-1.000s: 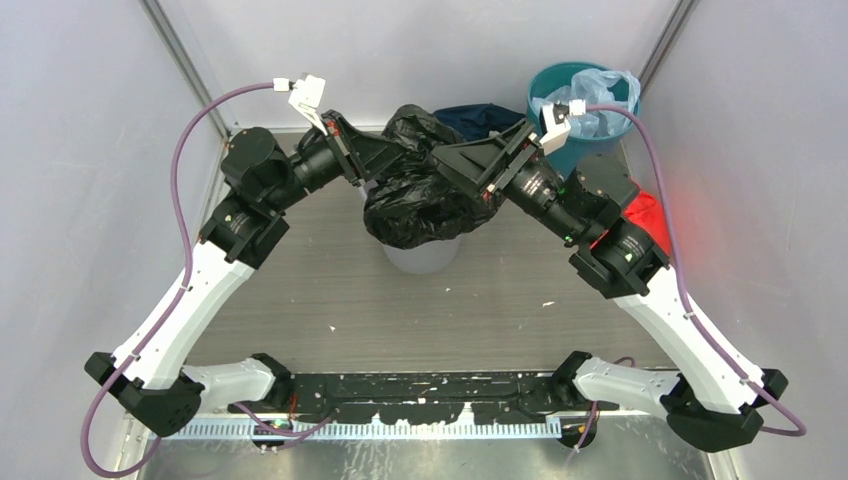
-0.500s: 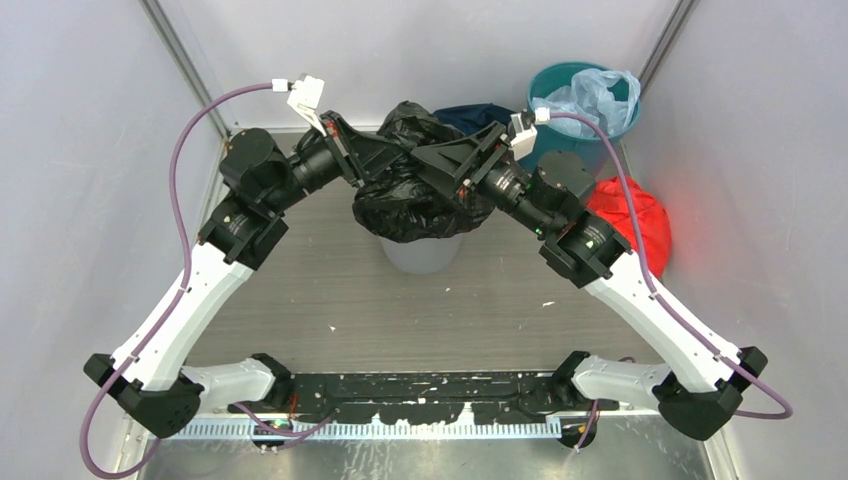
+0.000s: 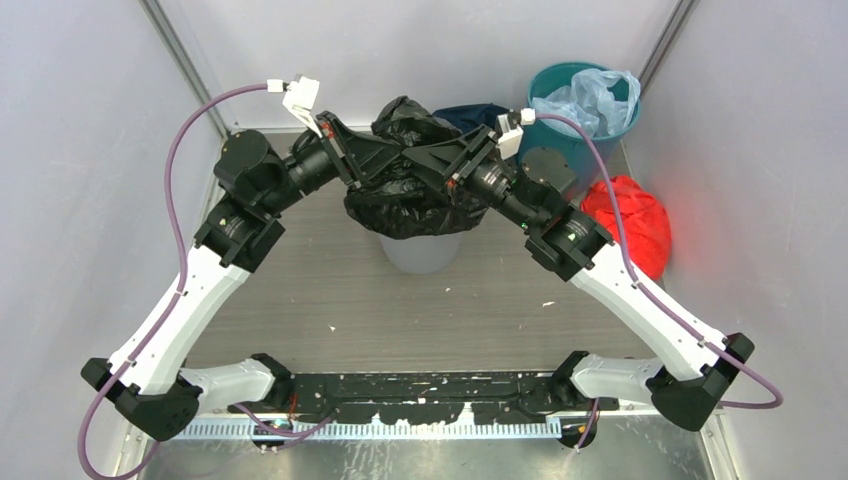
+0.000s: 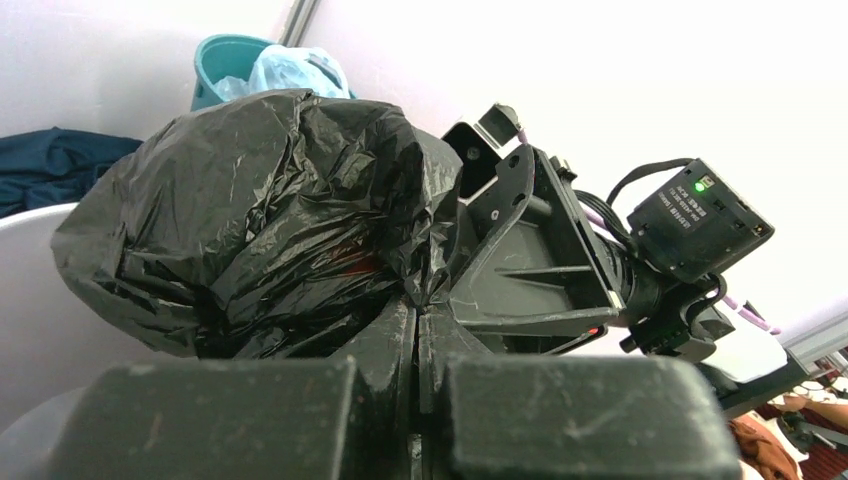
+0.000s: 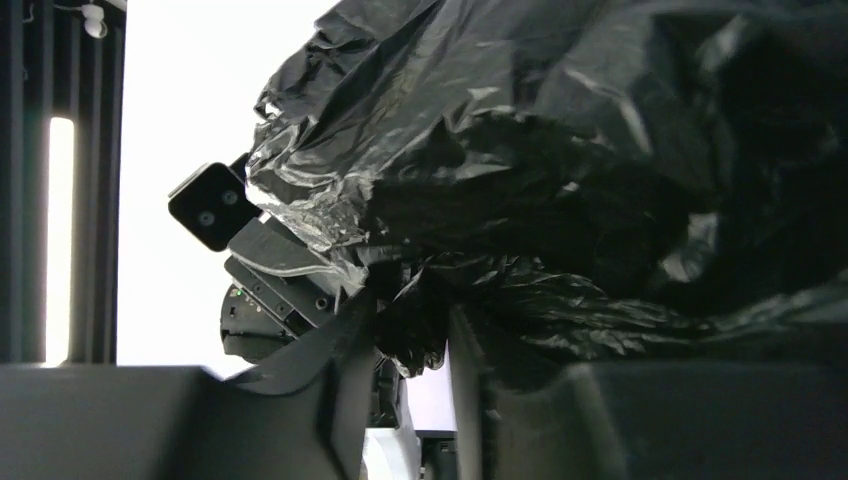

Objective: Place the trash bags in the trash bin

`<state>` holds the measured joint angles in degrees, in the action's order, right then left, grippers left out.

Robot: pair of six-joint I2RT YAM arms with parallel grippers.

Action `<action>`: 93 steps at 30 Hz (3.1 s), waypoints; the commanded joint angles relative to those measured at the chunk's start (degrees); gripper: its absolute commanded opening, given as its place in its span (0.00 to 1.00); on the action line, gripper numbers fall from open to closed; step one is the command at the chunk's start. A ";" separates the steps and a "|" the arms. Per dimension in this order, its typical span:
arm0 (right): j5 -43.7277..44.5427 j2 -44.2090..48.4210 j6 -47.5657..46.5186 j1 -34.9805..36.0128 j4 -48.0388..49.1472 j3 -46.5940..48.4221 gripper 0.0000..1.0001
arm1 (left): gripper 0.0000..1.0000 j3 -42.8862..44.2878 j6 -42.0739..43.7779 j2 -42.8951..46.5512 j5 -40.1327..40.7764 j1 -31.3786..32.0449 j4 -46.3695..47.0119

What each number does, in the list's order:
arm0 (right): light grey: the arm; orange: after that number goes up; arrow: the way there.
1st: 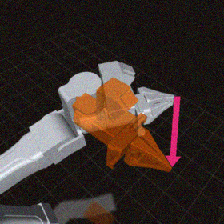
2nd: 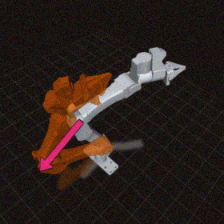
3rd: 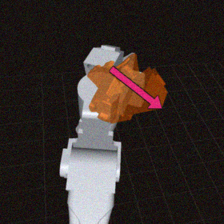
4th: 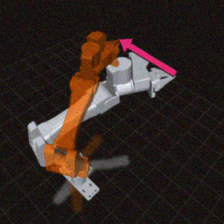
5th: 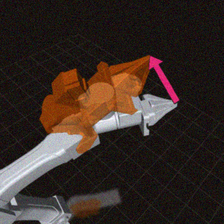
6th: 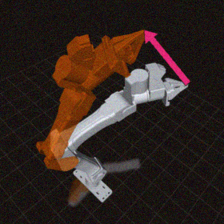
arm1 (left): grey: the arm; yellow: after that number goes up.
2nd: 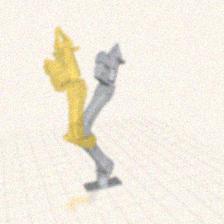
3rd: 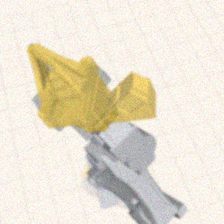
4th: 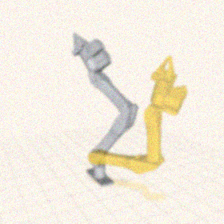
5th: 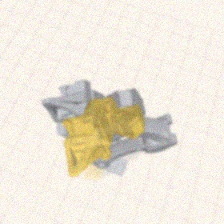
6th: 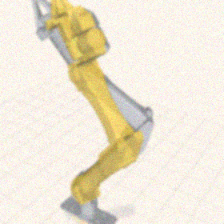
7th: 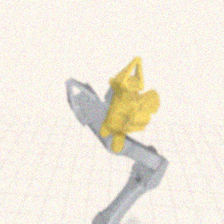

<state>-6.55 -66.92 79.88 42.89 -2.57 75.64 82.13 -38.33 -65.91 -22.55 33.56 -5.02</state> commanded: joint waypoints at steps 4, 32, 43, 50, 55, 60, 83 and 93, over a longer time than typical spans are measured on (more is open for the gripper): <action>-1.83 -0.27 0.27 0.00 3.19 -0.19 0.17 | 0.00 1.09 0.60 1.36 -1.61 -0.31 2.30; 13.85 26.20 -33.98 0.01 -45.07 9.89 0.10 | 0.00 19.44 2.19 -5.37 -3.40 -12.17 -9.04; 30.97 33.13 -40.61 0.01 -44.73 13.87 0.08 | 0.00 20.79 0.29 -4.38 -6.61 -13.09 -7.78; 38.14 34.52 -44.67 0.07 -41.25 14.80 0.13 | 0.00 21.18 -8.74 -4.00 -19.60 -13.17 2.00; 36.30 28.37 -46.72 0.23 -45.44 21.81 0.46 | 0.00 21.36 -17.08 -5.21 -23.97 -13.17 10.70; 23.81 23.61 -46.65 0.18 -48.76 25.77 0.59 | 0.00 28.37 -17.03 -10.09 -23.07 -13.17 8.68; -6.31 13.48 -15.14 0.24 -14.18 6.90 0.67 | 0.00 31.39 -14.43 -17.16 -13.46 -13.17 7.43; 4.81 -0.04 -14.76 0.25 -16.22 11.77 0.68 | 0.00 29.04 -16.44 -15.73 -15.59 -13.17 9.50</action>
<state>-6.76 -63.24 63.64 43.03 -20.95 84.75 111.61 -53.71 -84.18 -36.75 20.60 0.27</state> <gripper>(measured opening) 0.673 0.007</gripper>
